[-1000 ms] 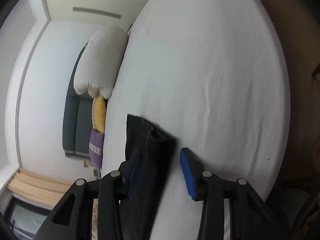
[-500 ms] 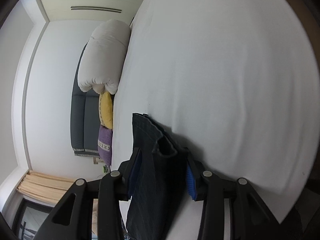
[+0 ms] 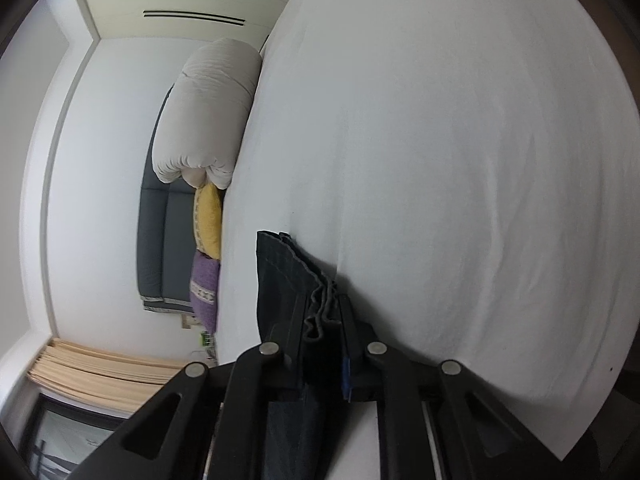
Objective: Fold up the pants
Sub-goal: 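Lay the leg hem onto the waistband beside the left gripper, then hand the stacked hem and waistband from the right gripper into the left gripper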
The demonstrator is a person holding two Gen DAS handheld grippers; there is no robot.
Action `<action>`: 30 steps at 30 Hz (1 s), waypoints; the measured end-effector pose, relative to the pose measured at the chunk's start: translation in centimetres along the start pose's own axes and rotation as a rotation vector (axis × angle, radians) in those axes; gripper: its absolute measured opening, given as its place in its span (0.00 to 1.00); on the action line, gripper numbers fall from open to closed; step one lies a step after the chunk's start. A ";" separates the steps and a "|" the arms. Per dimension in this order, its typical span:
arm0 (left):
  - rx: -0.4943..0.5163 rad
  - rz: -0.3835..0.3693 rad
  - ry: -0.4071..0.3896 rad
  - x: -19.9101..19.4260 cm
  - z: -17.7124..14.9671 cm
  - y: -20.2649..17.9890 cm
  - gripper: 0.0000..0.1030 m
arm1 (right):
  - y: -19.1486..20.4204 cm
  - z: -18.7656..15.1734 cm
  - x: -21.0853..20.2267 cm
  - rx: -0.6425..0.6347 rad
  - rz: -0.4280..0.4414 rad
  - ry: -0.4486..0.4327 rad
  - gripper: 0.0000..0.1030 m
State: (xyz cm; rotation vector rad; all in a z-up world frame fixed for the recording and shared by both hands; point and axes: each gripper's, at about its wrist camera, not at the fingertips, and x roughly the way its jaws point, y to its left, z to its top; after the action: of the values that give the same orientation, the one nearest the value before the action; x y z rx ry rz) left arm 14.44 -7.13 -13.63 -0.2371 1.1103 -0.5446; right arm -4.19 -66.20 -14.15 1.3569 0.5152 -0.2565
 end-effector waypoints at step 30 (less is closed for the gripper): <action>-0.158 -0.112 0.003 -2.2 0.5 3.2 0.30 | 14.3 -28.5 6.8 -1.196 -0.366 0.227 0.13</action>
State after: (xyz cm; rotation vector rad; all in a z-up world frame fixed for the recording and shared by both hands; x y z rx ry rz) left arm 15.06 -3.28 -13.10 -0.4380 1.1488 -0.5574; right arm 2.54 -34.79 -8.69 0.1173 0.9084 -0.0494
